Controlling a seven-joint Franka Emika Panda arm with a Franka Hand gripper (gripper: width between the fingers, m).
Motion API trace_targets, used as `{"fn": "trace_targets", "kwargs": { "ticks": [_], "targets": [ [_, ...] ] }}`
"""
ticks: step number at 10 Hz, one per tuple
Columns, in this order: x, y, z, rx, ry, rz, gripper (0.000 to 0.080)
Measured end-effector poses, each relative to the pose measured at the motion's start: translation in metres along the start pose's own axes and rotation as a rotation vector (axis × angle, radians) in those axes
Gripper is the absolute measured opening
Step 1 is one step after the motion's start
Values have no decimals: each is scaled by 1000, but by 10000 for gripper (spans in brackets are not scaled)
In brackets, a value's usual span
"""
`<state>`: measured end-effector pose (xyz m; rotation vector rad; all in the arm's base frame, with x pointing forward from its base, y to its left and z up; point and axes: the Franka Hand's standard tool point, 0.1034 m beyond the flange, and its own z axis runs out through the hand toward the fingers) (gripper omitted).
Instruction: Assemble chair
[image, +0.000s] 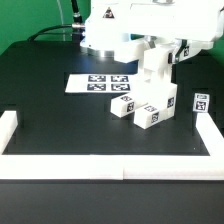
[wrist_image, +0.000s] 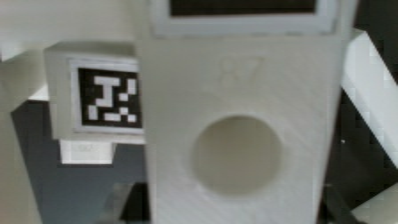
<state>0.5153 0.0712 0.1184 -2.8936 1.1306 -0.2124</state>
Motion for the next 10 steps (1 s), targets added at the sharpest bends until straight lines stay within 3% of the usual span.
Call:
{"fn": "trace_targets", "kwargs": {
  "ticks": [10],
  "targets": [
    [-2,-3,-2,5,0,-27,290]
  ]
}}
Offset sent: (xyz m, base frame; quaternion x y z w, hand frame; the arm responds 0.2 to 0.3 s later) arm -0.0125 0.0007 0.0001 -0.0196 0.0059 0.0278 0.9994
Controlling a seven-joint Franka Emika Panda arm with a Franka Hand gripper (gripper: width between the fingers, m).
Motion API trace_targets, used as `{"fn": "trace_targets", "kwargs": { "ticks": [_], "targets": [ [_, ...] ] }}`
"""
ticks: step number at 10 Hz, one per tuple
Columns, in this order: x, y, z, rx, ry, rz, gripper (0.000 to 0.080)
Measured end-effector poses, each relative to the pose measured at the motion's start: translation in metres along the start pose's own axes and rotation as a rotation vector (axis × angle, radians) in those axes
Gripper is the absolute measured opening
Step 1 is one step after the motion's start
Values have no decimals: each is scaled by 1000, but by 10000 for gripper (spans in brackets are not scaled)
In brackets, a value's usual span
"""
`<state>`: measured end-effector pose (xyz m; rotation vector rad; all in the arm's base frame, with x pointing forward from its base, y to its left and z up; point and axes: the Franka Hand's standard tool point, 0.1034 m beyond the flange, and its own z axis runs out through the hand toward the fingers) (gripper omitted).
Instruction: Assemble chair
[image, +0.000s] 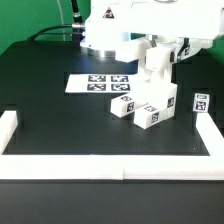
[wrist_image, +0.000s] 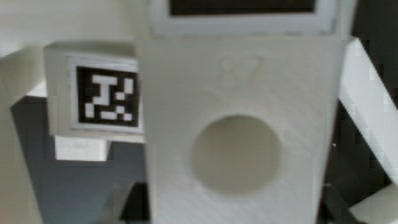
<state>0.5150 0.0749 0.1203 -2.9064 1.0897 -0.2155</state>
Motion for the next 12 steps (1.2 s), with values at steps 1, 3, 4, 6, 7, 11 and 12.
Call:
{"fn": "trace_targets", "kwargs": {
  "ticks": [1,3,4,6,7,11,12],
  "targets": [
    [0,0,0,-1,0,0,290],
    [-2,2,1,-2,-3,19,290],
    [-5,2,0,-2,-6,33,290],
    [-7,1,0,-2,-6,31,290],
    [-9,0,1,-1,-6,28,290],
    [-4,-2,3,3,6,-10,290],
    [-2,-3,3,3,9,-25,290]
  ]
}}
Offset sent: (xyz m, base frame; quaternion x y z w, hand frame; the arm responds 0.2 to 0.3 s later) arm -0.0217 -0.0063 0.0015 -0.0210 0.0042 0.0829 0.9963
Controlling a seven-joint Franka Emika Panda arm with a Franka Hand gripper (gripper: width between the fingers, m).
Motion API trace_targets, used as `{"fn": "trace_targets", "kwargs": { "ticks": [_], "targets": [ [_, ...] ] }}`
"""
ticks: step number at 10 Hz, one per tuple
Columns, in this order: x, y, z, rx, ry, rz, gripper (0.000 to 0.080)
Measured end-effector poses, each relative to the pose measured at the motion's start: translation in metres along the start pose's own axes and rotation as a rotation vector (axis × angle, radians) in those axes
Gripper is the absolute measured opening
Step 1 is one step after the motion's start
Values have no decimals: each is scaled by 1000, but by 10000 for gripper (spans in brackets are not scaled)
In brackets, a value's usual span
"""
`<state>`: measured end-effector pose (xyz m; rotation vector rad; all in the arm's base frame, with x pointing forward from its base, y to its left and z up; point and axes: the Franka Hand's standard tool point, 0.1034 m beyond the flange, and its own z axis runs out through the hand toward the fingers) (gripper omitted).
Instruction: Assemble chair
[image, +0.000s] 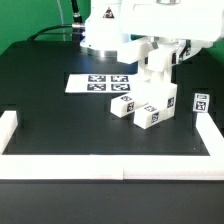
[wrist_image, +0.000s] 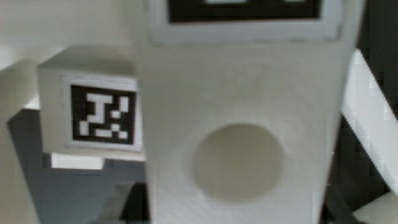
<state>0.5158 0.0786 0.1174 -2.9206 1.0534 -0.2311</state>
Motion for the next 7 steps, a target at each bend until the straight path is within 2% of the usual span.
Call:
{"fn": "trace_targets", "kwargs": {
  "ticks": [2,4,7],
  "targets": [
    [-1,-2,0,2,0,-5,290],
    [2,3,0,-14,-12,8,290],
    [6,6,0,-14,-6,14,290]
  ]
}}
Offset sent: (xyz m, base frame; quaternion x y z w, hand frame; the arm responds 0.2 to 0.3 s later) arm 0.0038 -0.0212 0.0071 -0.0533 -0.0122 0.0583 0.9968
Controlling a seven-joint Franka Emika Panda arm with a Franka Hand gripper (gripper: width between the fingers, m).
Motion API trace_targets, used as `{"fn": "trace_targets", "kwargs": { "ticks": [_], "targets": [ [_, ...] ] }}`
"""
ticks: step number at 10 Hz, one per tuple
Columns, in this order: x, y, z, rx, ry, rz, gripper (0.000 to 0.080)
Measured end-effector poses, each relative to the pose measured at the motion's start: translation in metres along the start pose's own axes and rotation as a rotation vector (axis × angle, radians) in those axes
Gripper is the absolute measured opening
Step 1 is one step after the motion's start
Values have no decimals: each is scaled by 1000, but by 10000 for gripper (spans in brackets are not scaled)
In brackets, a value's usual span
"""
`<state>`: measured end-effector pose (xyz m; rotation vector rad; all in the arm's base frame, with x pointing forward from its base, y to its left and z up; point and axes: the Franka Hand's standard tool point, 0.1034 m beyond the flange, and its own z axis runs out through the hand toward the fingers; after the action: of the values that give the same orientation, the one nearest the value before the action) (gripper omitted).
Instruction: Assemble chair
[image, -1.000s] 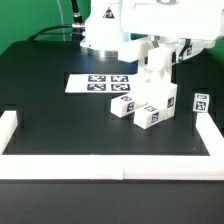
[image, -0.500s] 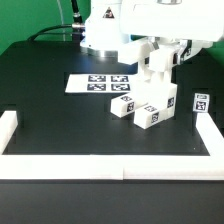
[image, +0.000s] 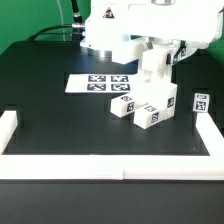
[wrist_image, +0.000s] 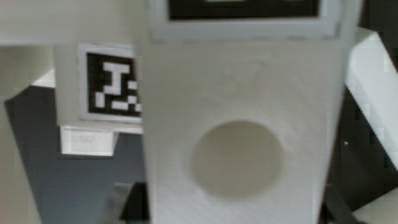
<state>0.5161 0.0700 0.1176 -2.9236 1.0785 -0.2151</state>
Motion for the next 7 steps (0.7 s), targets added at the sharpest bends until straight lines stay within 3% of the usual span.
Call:
{"fn": "trace_targets", "kwargs": {
  "ticks": [4,7],
  "targets": [
    [0,0,0,1,-1,10,290],
    [1,4,-4,19,-21,221,290]
  ]
}}
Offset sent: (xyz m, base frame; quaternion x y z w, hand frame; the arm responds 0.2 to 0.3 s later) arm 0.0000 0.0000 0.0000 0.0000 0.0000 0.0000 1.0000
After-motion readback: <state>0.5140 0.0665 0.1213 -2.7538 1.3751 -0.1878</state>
